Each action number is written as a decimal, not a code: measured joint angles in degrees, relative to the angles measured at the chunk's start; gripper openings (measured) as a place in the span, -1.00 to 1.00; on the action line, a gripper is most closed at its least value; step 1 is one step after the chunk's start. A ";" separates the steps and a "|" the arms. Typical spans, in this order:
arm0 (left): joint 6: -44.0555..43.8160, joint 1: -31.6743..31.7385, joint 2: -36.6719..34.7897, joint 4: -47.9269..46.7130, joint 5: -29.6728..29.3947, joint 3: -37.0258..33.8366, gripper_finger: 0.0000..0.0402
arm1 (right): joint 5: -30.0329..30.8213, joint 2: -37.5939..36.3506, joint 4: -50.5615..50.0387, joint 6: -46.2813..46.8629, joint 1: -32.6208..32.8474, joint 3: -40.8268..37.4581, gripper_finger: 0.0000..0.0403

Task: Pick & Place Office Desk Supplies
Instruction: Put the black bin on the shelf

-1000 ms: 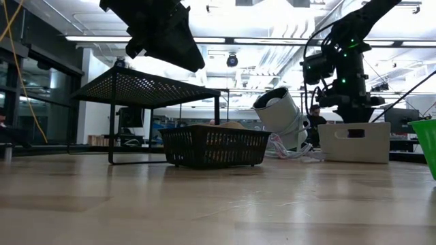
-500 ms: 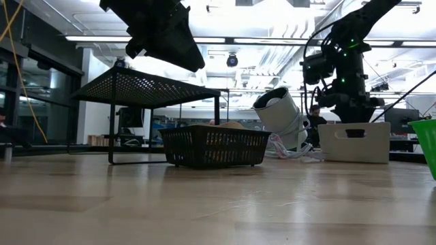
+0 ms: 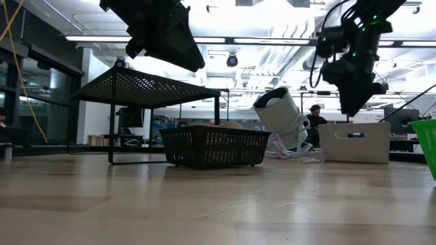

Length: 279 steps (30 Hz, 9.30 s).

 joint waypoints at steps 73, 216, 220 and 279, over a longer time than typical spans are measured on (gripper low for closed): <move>-0.09 0.00 0.00 0.11 0.29 0.02 -0.58 | 4.93 -3.89 16.91 -1.27 43.98 0.00 -0.40; 75.59 13.18 7.85 -8.85 40.50 0.02 -0.98 | 4.93 -3.86 30.00 -1.27 43.97 0.02 -0.40; 78.87 11.96 7.85 -7.01 40.25 0.02 -0.98 | 4.93 -3.86 30.00 -1.27 43.96 0.02 -0.40; 15.58 6.71 6.25 -60.55 9.38 41.77 -0.99 | 4.91 -3.86 30.39 -1.27 43.98 0.02 -0.40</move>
